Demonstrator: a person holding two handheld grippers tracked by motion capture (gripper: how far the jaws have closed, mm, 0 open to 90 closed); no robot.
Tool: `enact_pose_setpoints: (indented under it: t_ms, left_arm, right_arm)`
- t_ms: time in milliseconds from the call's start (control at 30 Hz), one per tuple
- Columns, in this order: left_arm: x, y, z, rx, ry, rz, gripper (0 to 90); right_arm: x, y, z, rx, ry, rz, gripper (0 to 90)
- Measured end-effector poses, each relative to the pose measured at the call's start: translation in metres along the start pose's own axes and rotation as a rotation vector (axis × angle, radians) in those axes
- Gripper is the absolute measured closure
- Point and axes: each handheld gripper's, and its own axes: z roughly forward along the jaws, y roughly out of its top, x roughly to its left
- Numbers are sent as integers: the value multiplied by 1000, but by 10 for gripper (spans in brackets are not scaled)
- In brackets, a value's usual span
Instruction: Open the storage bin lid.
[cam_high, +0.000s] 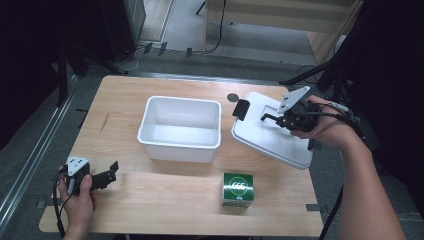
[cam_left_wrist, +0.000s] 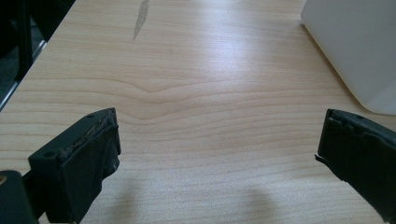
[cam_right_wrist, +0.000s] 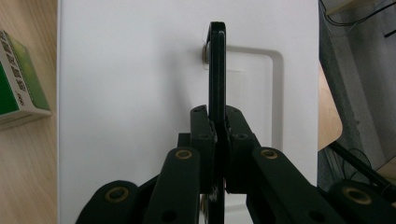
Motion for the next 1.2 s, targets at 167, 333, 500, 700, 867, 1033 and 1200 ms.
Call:
enact_pose_setpoints:
  t_ms: [167,333,500,700,867,1033,1200]
  left_arm:
    - [0,0,0,-2,-1,-2,0]
    - [0,0,0,-2,-1,-3,0]
    - [0,0,0,-1,-2,-3,0]
    - [0,0,0,-2,-2,-1,0]
    - [0,0,0,-2,-2,-2,0]
    - [0,0,0,-3,-2,-2,0]
    - [0,0,0,-2,-4,-2,0]
  right_arm:
    - [0,-9,5,6,-9,16,852]
    - [1,-17,18,13,-11,26,852]
    - [4,-22,35,28,-3,34,852]
    - [9,-28,56,35,10,40,852]
    - [12,-31,68,37,13,46,852]
    - [15,-33,80,43,11,47,853]
    - [20,-34,95,57,20,47,852]
